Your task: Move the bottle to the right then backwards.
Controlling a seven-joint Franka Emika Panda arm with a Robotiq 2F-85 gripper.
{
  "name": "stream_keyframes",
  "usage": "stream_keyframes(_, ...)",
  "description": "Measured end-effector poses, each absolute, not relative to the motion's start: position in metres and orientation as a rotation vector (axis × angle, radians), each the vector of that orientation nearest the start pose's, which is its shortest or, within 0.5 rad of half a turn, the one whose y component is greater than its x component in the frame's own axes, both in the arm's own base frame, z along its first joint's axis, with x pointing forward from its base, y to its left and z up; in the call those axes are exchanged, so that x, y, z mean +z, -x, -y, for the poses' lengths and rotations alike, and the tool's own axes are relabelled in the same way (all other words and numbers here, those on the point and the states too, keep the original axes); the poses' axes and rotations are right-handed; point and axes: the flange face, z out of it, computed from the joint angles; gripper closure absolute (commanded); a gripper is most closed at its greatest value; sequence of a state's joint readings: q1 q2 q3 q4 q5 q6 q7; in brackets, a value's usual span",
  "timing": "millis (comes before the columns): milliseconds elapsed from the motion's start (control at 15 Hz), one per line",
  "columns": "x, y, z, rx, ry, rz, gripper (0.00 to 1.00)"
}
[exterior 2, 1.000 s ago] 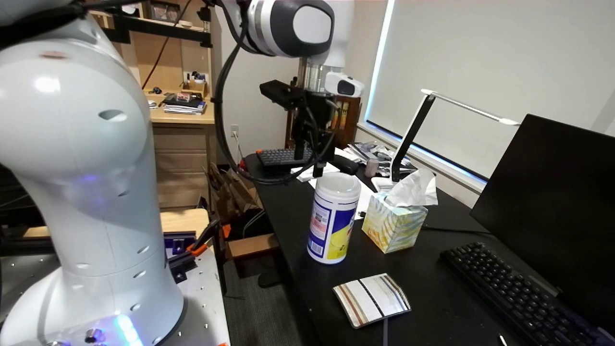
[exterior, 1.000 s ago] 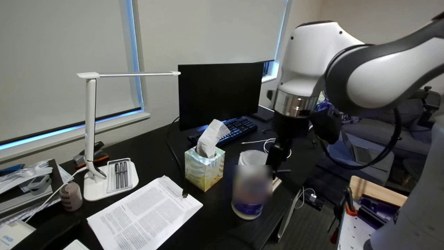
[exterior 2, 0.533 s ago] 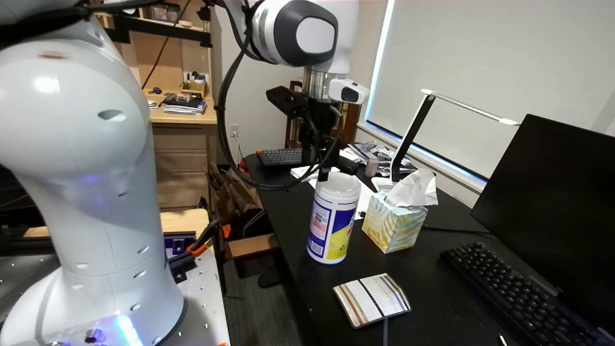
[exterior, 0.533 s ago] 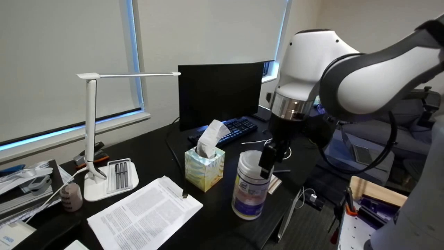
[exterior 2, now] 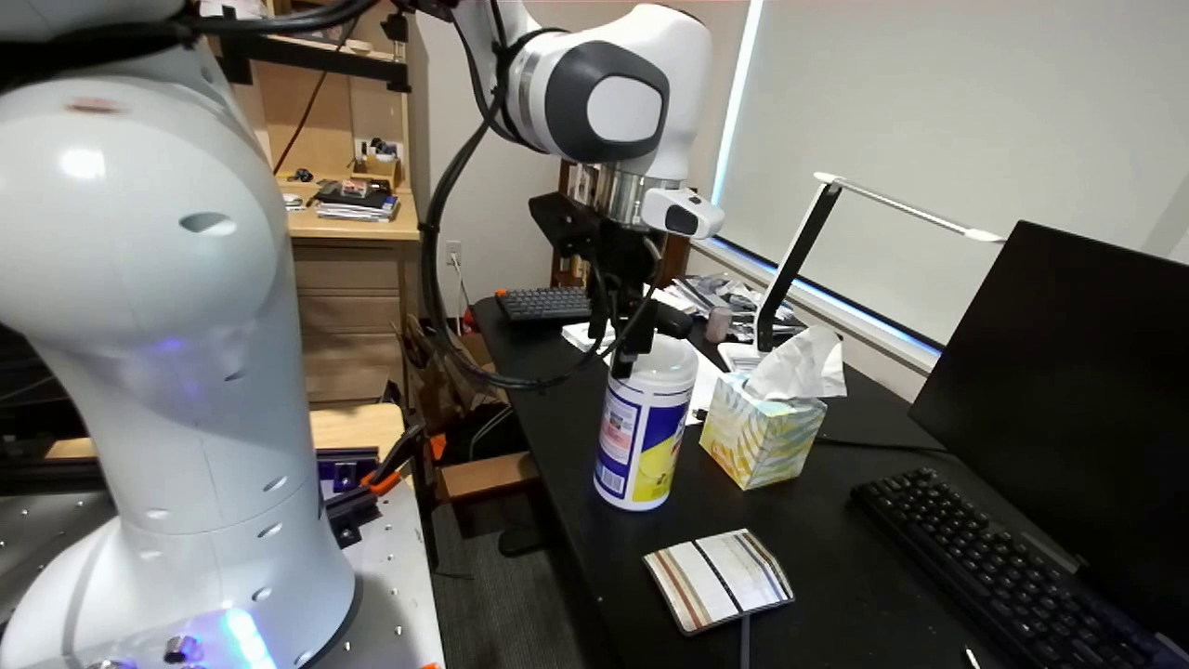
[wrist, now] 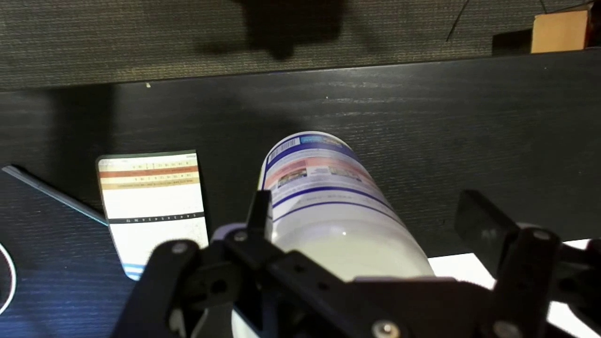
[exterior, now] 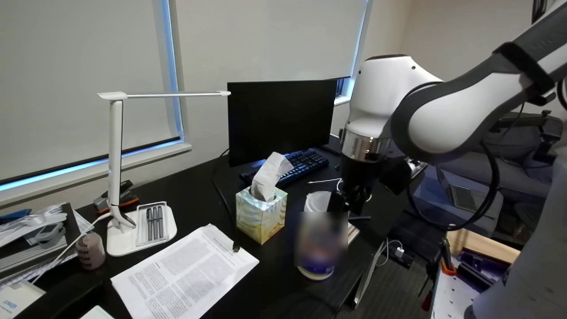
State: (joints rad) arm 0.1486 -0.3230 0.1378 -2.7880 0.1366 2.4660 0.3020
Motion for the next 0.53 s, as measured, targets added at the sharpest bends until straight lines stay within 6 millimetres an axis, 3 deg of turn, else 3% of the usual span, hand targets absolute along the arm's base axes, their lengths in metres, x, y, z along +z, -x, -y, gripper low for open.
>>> stream_keyframes(533,0.265,-0.364,-0.101,0.033,3.087,-0.223,0.00)
